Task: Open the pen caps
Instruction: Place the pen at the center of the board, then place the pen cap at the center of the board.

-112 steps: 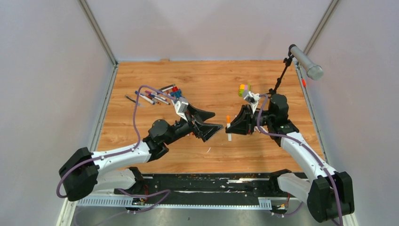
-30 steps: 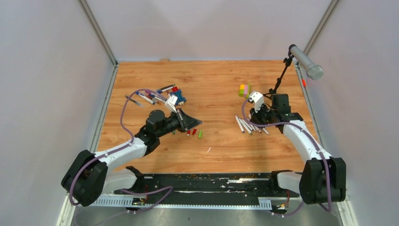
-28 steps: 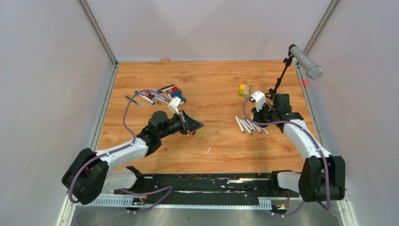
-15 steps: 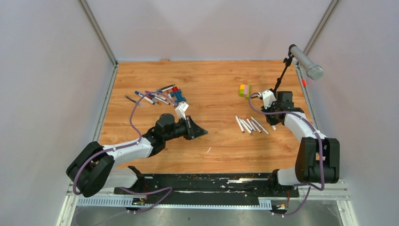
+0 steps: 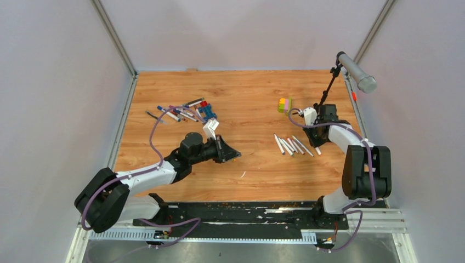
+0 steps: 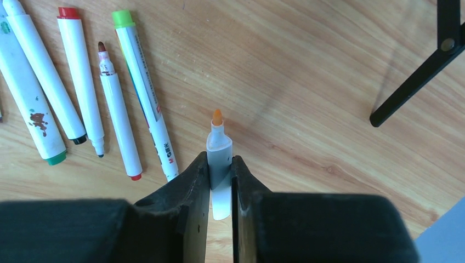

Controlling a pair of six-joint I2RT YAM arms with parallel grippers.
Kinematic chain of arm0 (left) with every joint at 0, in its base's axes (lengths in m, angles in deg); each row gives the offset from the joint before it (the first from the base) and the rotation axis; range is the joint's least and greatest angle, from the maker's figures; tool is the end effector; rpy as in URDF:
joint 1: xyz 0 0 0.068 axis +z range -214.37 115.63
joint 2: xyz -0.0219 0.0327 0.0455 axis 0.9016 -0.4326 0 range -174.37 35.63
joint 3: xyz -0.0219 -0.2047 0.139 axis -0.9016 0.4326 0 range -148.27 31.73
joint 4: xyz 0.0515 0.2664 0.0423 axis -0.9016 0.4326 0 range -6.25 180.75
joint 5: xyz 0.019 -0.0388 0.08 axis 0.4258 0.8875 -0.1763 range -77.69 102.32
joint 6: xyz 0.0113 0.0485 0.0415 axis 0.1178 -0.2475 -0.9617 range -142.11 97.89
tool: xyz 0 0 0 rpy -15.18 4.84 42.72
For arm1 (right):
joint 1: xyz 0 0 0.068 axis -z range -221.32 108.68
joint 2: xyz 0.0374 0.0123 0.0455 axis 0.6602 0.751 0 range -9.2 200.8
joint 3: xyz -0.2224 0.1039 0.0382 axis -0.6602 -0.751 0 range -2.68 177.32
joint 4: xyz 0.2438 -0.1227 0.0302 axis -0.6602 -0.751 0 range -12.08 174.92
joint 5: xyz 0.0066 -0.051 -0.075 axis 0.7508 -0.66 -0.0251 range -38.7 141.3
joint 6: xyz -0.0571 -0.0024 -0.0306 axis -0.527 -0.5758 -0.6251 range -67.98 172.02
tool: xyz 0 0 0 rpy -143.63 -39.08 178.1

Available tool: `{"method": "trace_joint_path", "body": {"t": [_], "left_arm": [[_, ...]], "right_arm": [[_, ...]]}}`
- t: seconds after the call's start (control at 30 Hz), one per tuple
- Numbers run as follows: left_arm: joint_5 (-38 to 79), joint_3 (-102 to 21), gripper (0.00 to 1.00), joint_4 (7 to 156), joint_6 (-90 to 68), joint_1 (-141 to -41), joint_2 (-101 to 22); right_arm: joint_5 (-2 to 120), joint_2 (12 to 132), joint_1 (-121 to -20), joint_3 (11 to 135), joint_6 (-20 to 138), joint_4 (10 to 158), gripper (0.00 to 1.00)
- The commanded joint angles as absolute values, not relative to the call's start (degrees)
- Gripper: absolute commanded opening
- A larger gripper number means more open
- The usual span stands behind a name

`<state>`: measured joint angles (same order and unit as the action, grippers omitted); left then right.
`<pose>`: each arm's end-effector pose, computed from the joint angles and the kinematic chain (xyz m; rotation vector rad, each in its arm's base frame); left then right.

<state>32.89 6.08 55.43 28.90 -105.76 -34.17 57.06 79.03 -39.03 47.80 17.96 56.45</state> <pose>0.1998 -0.1998 0.1670 0.1099 2.0921 -1.3929 0.3042 -0.0071 0.1272 -0.7712 2.6044 -0.0486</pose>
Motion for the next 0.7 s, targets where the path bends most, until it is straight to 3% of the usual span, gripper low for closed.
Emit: {"method": "trace_joint_path", "body": {"t": [0.0,0.43,0.67], "left_arm": [[32.2,5.1,0.05,55.5,27.2,-106.4,-32.9],[29.8,1.0,0.09,60.5,24.7,-109.7,-36.4],[20.7,-6.2,0.1,74.1,20.4,-113.9,-40.2]], "right_arm": [[59.1,80.1,-38.9,50.7,19.0,54.4,0.17],[62.8,77.6,-38.9,51.5,18.8,52.2,0.31],[70.3,74.7,-38.9,52.7,16.0,48.6,0.32]]}}
